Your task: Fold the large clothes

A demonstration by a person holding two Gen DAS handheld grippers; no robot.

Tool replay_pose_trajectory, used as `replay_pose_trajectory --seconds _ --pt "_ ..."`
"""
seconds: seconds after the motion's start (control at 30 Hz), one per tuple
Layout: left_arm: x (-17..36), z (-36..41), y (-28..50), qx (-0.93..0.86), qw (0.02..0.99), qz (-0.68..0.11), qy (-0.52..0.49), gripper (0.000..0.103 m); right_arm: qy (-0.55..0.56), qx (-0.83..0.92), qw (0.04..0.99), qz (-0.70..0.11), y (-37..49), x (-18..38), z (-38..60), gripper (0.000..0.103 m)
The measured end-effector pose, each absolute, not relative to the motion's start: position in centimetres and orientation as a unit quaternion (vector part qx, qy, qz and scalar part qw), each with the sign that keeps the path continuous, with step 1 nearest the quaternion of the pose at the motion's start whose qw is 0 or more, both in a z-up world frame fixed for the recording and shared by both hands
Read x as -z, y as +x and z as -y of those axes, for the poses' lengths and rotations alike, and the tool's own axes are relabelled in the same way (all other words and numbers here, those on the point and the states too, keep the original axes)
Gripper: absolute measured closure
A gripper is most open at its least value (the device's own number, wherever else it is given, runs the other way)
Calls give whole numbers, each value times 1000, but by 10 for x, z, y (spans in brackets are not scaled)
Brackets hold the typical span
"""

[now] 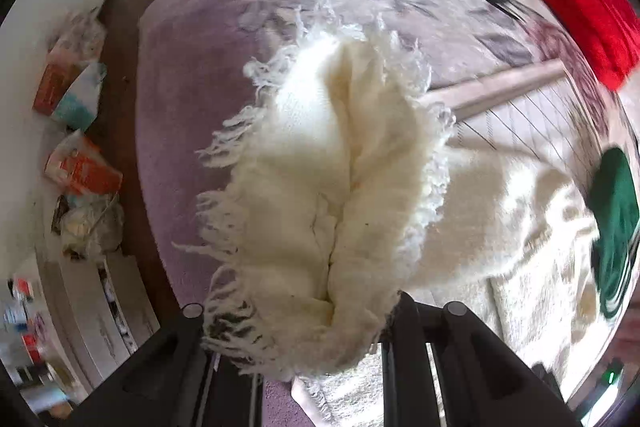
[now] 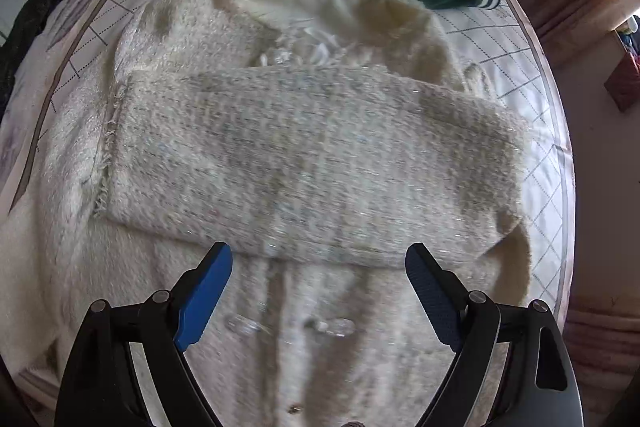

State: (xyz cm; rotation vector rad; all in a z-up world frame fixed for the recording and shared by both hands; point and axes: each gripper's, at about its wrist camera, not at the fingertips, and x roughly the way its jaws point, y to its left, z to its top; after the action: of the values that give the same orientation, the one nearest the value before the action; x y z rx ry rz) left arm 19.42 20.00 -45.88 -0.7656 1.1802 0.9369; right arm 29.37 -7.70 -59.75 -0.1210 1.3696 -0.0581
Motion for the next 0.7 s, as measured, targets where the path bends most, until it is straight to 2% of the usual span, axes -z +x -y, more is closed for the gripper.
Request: replay_pose_trajectory --seconds 0.17,0.3,0.5,0.7 --pt "471 -252 158 -473 634 -490 -366 91 -37 21 775 -631 293 590 109 13" --pt "470 -265 145 -478 633 -486 -368 91 -23 19 774 -633 295 591 122 13" --pt "444 -238 160 -461 683 -490 -283 92 -28 7 768 -640 294 598 114 13" --pt "409 -173 239 -378 771 -479 -182 92 -33 8 770 -638 293 593 107 13"
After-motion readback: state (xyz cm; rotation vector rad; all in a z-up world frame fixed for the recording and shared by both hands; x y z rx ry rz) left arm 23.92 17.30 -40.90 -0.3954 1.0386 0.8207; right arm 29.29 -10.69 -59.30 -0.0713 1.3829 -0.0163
